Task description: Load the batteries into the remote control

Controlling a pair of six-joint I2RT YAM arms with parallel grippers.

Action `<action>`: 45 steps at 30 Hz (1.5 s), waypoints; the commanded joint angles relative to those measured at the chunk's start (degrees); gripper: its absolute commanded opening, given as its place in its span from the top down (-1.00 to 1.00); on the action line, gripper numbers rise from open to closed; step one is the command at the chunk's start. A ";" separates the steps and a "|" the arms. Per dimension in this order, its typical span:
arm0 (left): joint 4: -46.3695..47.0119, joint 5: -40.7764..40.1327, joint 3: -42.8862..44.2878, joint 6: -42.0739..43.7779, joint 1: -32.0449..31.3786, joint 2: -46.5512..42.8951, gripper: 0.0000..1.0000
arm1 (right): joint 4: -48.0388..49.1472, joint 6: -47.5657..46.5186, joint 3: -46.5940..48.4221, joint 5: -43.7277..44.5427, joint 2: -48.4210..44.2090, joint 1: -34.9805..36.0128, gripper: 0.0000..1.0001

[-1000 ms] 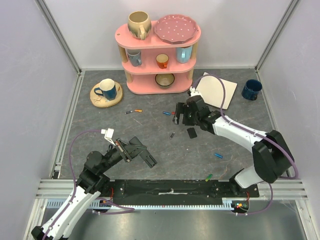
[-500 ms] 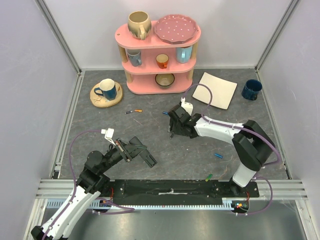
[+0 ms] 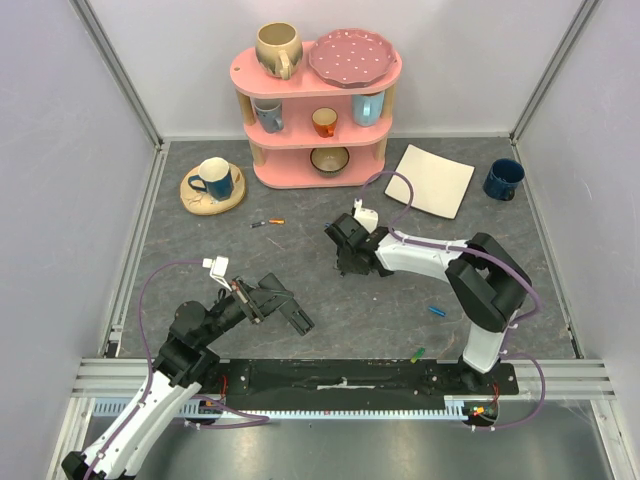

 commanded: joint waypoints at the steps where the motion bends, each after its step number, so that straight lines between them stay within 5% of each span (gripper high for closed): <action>1: 1.83 1.28 -2.92 0.64 -0.22 -0.13 0.96 | -1.06 1.58 2.17 2.30 1.72 0.04 0.04; 24: 1.04 0.49 -4.15 0.20 -0.22 -1.27 0.96 | -2.20 -5.89 3.84 3.97 4.62 -0.13 0.23; 38: 1.83 0.31 -4.68 -0.06 -0.22 -0.84 0.96 | -2.02 -7.73 3.58 2.48 5.06 -0.14 0.70; 42: 2.79 0.40 -4.67 -0.15 -0.22 0.22 0.96 | -2.20 -9.58 3.75 2.65 4.27 -0.05 1.00; 45: 4.37 0.23 -4.85 -0.76 -0.22 1.53 0.96 | -2.38 -11.25 3.23 3.18 1.90 -0.05 1.00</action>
